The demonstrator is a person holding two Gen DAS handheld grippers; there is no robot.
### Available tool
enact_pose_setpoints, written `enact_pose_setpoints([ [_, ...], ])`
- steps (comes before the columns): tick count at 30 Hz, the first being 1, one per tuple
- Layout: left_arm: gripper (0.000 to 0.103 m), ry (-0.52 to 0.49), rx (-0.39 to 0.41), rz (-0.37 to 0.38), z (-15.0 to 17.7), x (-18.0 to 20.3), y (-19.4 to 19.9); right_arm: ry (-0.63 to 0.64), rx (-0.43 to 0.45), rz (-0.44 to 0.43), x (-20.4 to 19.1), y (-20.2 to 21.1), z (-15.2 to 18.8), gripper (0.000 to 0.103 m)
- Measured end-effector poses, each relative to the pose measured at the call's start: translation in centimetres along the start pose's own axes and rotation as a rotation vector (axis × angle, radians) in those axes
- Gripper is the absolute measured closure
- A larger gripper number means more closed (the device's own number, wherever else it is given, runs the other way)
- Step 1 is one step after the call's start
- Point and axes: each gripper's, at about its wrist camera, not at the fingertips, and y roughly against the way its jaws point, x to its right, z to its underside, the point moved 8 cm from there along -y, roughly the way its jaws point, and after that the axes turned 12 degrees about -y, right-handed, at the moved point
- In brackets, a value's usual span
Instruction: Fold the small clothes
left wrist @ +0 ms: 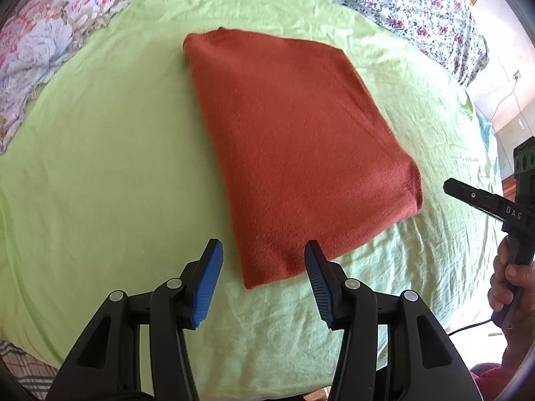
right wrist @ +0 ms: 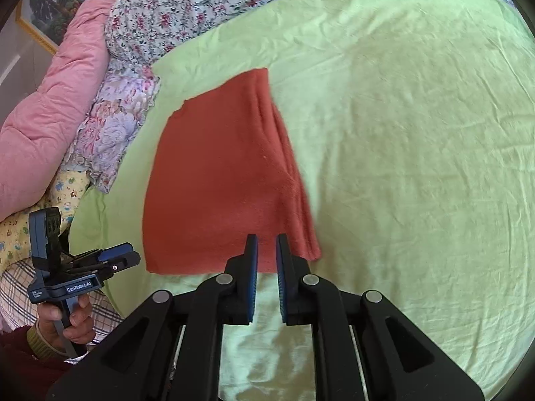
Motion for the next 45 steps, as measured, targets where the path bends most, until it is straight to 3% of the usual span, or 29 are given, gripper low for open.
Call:
enact_pose_setpoints([
  [5, 0.05, 0.018, 0.026, 0.0, -1.1, -0.3, 0.1, 0.022, -0.012, -0.008, -1.2, -1.2, -0.8, 0.078],
  [13, 0.049, 0.095, 0.055, -0.049, -5.4, -2.7, -1.2, 0.048, -0.023, 0.001, -2.7, -5.4, -6.1, 0.074],
  [18, 0.051, 0.106, 0.148, 0.033, -8.5, -2.1, -0.7, 0.091, -0.043, -0.046, -4.6, -7.5, -8.1, 0.074],
  [21, 0.051, 0.07, 0.149, 0.055, -9.3, -1.2, -1.9, 0.108, -0.072, -0.051, -4.8, -8.9, -8.4, 0.074],
  [25, 0.055, 0.092, 0.049, 0.037, -8.6, -2.3, -6.3, 0.081, -0.158, -0.002, -2.5, -12.3, -8.6, 0.077],
  [27, 0.058, 0.074, 0.025, -0.004, -8.6, -2.7, -7.7, 0.054, -0.158, -0.027, -1.6, -13.0, -9.1, 0.08],
  [32, 0.056, 0.053, 0.036, -0.01, -8.8, -1.7, -6.7, 0.035, -0.156, -0.044, -1.4, -12.2, -9.4, 0.083],
  [38, 0.055, 0.033, 0.055, 0.019, -6.4, -0.2, -4.2, 0.056, -0.1, -0.038, -2.2, -7.9, -7.6, 0.074],
  [42, 0.041, 0.003, 0.068, 0.009, -4.0, 0.8, -2.2, 0.052, -0.076, -0.03, -2.2, -5.6, -5.4, 0.066],
  [45, 0.041, -0.012, 0.055, -0.004, -2.4, 1.3, -1.8, 0.041, -0.072, -0.028, -1.9, -4.4, -3.5, 0.065],
])
